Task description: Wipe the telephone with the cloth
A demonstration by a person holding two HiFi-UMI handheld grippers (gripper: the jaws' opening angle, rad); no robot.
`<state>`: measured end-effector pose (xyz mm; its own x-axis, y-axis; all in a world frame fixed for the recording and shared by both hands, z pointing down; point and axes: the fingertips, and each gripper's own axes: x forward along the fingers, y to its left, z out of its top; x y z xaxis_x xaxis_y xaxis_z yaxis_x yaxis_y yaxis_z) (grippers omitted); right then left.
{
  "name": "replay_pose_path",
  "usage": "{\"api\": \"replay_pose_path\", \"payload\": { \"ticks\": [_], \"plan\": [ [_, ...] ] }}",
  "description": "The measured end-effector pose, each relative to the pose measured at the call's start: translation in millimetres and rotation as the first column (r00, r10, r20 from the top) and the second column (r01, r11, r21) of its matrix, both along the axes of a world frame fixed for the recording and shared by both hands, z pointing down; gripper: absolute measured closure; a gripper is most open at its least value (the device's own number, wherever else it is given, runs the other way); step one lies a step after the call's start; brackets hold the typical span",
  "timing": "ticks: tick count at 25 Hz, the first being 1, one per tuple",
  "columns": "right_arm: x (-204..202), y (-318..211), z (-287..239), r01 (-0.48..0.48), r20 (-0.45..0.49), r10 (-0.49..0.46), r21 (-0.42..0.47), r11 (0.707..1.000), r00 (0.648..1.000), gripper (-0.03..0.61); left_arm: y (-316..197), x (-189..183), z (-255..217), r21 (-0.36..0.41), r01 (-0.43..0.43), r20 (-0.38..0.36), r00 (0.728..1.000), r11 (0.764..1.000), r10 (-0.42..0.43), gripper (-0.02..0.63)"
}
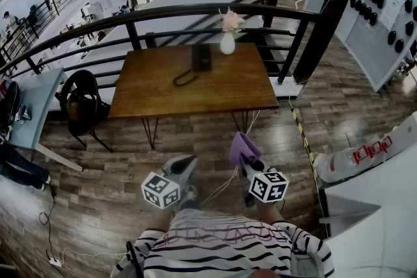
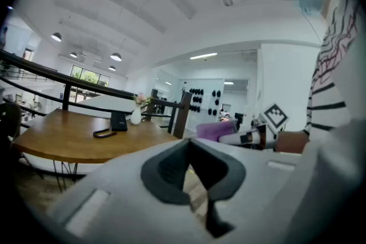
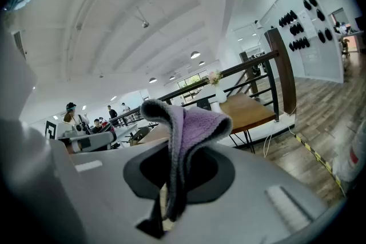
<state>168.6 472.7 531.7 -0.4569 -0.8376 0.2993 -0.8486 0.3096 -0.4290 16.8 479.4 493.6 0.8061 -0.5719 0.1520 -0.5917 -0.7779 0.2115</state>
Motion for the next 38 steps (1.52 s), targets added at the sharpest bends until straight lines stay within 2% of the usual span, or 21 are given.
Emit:
{"api": "replay_pose_path", "payload": {
  "ticks": [7, 16, 29, 38],
  "plan": [
    [1, -26, 3, -0.013, 0.033, 0.013, 0.006, 1.000, 0.999, 0.543, -26, -3, 10, -0.010, 0.017, -0.007, 1.000, 1.000, -0.017, 0.614],
    [-16, -98, 9, -0.050, 0.053, 0.052, -0.036, 0.998, 0.997, 0.543, -111, -24, 15, -0.025, 0.004, -0.015, 1.000, 1.000, -0.004, 0.613],
    [-83, -237, 5, -0.145, 0.078, 0.150, -0.063, 0.987, 0.986, 0.543, -261, -93, 10, -0.046, -0.082, -0.006, 0.997, 0.996, 0.082, 0.612],
    [-124, -294, 10, -0.201, 0.095, 0.209, -0.094, 0.975, 0.973, 0.543, -332, -140, 13, -0.067, -0.119, -0.004, 0.993, 0.991, 0.119, 0.612]
  ]
}}
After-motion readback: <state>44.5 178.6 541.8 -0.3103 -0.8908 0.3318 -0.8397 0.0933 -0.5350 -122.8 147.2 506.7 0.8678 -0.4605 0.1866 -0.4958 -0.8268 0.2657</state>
